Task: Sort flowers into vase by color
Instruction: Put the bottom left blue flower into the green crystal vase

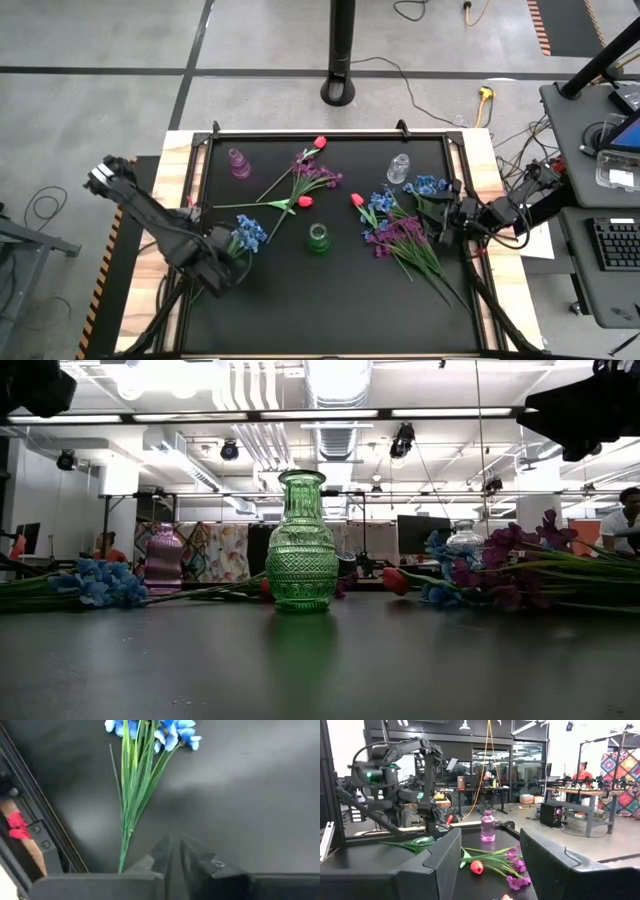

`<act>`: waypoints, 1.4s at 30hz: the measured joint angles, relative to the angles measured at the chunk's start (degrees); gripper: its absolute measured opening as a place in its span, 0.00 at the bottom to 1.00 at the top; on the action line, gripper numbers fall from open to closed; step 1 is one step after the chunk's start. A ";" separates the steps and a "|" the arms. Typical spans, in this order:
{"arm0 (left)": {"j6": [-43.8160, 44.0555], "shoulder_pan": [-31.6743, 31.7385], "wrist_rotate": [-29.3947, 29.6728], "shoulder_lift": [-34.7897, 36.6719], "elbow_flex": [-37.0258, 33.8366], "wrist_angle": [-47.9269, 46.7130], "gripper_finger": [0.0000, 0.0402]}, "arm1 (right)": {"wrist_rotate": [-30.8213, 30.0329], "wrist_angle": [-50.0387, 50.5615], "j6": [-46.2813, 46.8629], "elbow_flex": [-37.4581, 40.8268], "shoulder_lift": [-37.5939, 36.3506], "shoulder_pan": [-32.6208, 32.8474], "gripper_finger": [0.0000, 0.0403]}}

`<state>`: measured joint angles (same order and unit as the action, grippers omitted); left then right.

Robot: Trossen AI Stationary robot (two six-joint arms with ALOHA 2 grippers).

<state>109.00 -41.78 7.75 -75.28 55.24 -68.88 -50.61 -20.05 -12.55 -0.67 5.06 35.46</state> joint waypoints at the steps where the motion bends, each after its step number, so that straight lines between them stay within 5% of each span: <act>1: -0.31 0.02 -0.66 -1.39 0.06 -0.09 0.12 | 0.08 0.00 0.02 -0.01 0.00 0.00 0.48; 9: 0.12 2.30 -6.18 -10.19 -3.39 -0.46 0.42 | 0.19 -0.03 1.35 -0.02 0.00 0.00 0.48; 15: -3.65 5.20 -5.43 -14.48 -4.68 2.71 0.47 | 0.18 -0.40 1.44 -0.02 0.00 0.01 0.48; 27: -7.83 7.78 -5.92 -20.86 -5.99 7.39 0.34 | 0.18 -0.39 0.73 -0.04 0.00 0.00 0.48; 38: -7.61 7.78 -6.49 -21.42 -6.25 7.16 0.03 | 0.21 -0.35 0.56 -0.07 0.00 0.00 0.48; 42: -7.59 7.78 -6.49 -21.42 -6.25 7.28 0.02 | 4.42 -0.50 0.97 -0.07 0.00 0.00 0.48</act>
<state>101.41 -34.00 1.26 -96.71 48.99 -61.60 -46.19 -20.55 -11.58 -0.73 5.06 35.46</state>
